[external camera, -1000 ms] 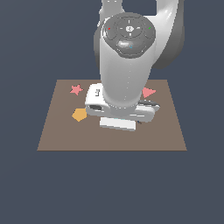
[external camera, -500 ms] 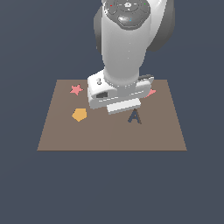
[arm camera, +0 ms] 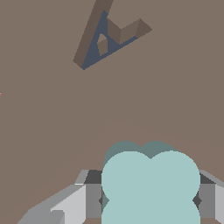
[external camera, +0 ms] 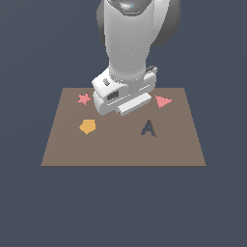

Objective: Insert a designated object into the corresponding slot on a board.

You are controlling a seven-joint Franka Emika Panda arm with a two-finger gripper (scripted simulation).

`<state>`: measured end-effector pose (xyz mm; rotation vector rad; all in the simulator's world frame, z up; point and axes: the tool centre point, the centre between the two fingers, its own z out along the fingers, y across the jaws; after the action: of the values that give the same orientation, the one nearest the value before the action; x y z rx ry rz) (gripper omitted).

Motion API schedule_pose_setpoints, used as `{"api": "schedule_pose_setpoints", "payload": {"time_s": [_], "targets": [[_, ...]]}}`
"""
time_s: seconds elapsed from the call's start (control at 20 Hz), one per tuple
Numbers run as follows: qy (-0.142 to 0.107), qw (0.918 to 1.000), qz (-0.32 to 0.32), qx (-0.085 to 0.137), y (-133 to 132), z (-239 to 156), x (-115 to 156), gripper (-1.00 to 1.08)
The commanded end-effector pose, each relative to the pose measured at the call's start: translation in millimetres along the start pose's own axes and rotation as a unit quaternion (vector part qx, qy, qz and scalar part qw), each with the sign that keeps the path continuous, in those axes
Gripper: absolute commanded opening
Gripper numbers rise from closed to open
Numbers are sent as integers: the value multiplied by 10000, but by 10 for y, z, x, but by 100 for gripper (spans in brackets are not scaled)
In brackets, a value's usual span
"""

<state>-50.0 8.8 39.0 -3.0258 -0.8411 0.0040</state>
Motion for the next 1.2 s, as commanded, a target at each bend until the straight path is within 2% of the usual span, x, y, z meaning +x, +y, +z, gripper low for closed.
{"api": "schedule_pose_setpoints", "payload": {"time_s": [0.0, 0.45, 1.05, 1.1, 1.15], "targets": [[2, 9997, -256, -2, 1, -6, -70, -100], [-1, 9973, -737, -2, 24, -13, -207, -100], [-6, 9969, -782, -9, 37, 87, -219, -100], [-6, 9969, -782, -9, 37, 87, -219, 100], [-6, 9969, -782, -9, 37, 87, -219, 100]]}}
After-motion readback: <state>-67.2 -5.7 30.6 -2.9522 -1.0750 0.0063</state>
